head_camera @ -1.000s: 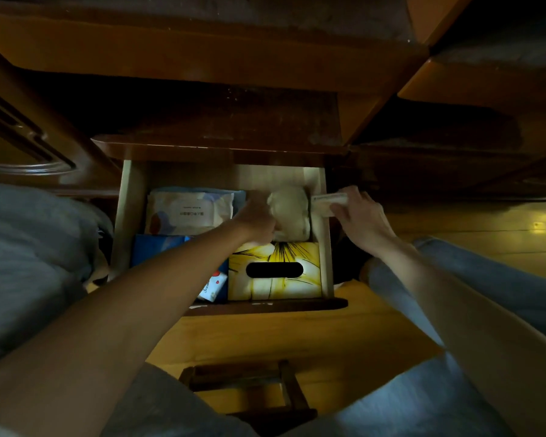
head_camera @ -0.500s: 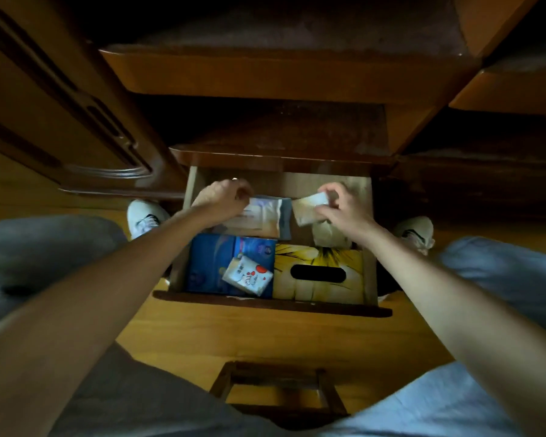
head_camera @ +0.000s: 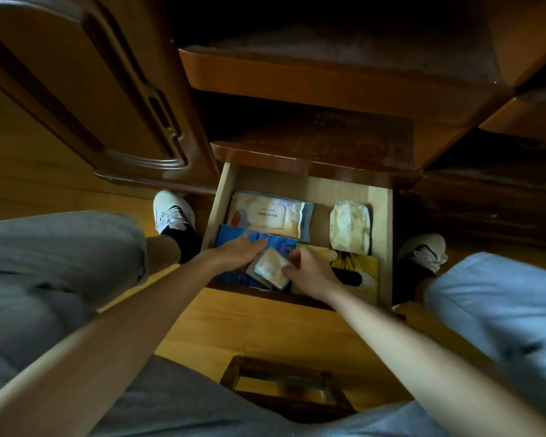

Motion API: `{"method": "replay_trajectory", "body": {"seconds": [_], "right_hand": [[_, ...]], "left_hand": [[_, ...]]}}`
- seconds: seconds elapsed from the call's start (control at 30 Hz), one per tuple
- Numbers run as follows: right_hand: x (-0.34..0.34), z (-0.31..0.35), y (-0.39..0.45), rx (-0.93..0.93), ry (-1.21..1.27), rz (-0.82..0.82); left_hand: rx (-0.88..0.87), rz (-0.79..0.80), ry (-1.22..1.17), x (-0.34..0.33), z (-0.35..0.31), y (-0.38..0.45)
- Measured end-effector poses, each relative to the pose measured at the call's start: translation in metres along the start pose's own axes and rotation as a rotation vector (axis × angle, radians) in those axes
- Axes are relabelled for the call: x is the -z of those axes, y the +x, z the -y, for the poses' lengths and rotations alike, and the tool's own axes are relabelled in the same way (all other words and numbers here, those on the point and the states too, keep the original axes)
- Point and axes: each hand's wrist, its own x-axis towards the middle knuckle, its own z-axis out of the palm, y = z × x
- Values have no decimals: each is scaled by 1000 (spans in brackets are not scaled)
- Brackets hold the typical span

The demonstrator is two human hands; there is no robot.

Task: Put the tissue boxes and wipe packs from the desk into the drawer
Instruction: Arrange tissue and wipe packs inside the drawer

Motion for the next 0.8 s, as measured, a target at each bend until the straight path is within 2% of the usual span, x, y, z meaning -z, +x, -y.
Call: {"method": "replay_trajectory", "body": {"seconds": [0.13, 0.27, 0.43, 0.53, 0.63, 0.73, 0.8], "right_hand": [[-12, 13, -3, 32, 14, 6], [-19, 18, -9, 68, 97, 45], [-9, 20, -10, 50, 100, 126], [-2, 17, -9, 87, 41, 188], [2, 8, -10, 88, 106, 231], [5, -1, -8, 71, 332, 104], [11, 1, -6, 14, 470, 47]], "left_hand": [[-13, 76, -20, -11, -1, 0], [25, 32, -63, -19, -2, -7], [-129, 126, -103, -16, 9, -13], [-167, 128, -106, -17, 8, -15], [-169, 109, -115, -19, 6, -16], [-159, 49, -376, -11, 4, -17], [-219, 58, -595, -4, 0, -19]]}}
